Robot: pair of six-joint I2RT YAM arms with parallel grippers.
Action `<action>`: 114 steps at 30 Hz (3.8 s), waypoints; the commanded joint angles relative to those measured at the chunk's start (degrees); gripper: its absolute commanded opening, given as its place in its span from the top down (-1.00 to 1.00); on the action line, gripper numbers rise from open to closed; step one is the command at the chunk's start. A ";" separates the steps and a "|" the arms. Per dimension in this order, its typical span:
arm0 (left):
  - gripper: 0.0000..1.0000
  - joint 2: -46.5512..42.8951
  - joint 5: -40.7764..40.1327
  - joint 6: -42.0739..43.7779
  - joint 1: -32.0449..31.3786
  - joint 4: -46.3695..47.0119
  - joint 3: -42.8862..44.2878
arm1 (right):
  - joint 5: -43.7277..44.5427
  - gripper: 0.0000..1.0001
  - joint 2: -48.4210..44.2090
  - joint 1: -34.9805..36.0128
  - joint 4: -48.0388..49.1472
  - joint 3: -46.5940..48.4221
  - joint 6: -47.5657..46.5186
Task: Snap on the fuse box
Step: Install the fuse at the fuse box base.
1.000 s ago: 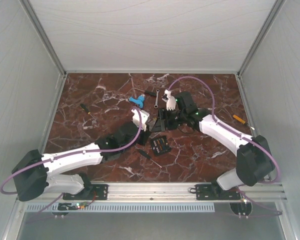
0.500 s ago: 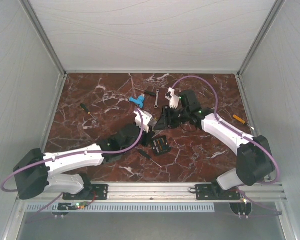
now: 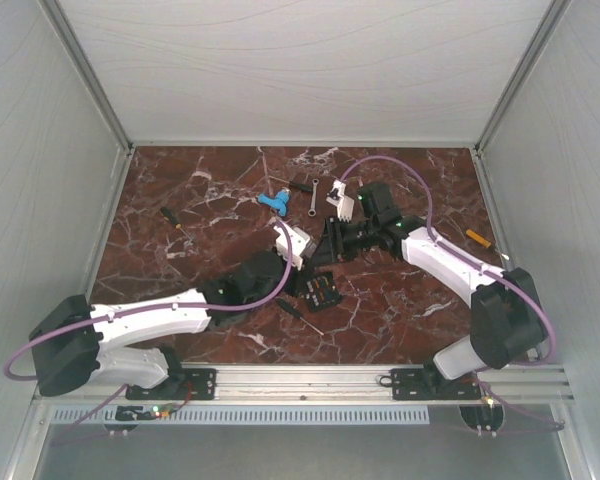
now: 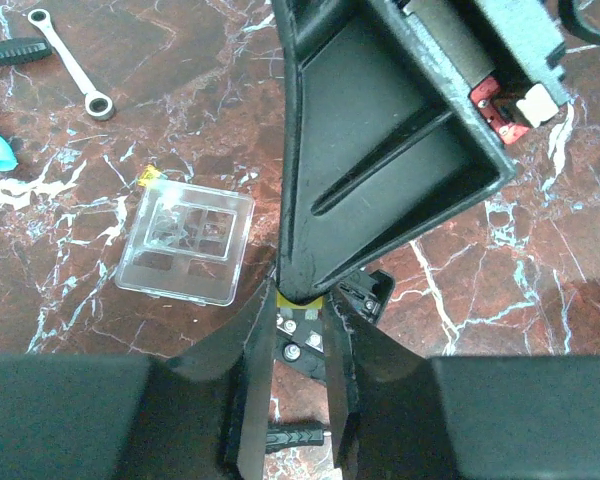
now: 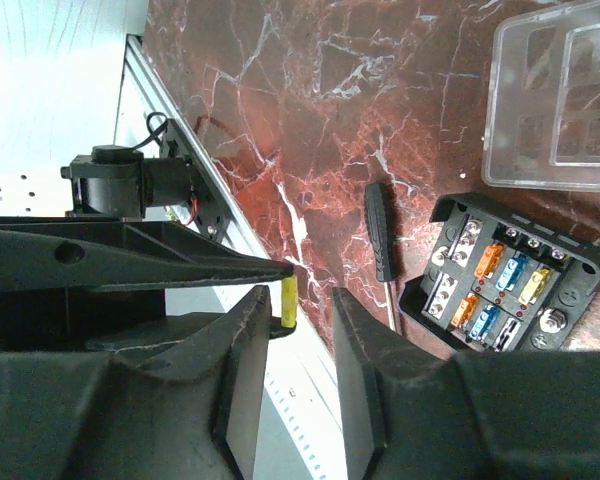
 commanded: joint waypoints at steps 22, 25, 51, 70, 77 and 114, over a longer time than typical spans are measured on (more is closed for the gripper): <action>-0.02 -3.27 -2.15 -3.92 -0.50 8.41 -1.81 | 10.06 1.00 -2.21 0.41 -1.78 -3.70 -5.83; -0.12 -3.66 -3.04 -7.46 -0.08 4.13 -0.86 | 14.50 1.00 -3.67 0.42 -1.95 -5.08 -6.58; 0.14 16.90 26.27 -45.27 10.04 -18.34 8.05 | 37.66 1.00 -11.69 10.44 10.40 -20.03 -7.46; 0.38 20.99 22.67 -47.87 10.32 -18.72 9.52 | 45.17 1.00 -10.48 14.28 14.36 -23.43 -2.20; 0.39 22.18 22.11 -48.06 10.36 -18.83 9.50 | 44.50 1.00 -10.45 14.57 15.48 -23.70 -1.60; 0.59 21.12 20.03 -50.79 10.82 -18.63 7.38 | 49.19 1.00 -3.79 20.62 14.26 -20.88 -1.18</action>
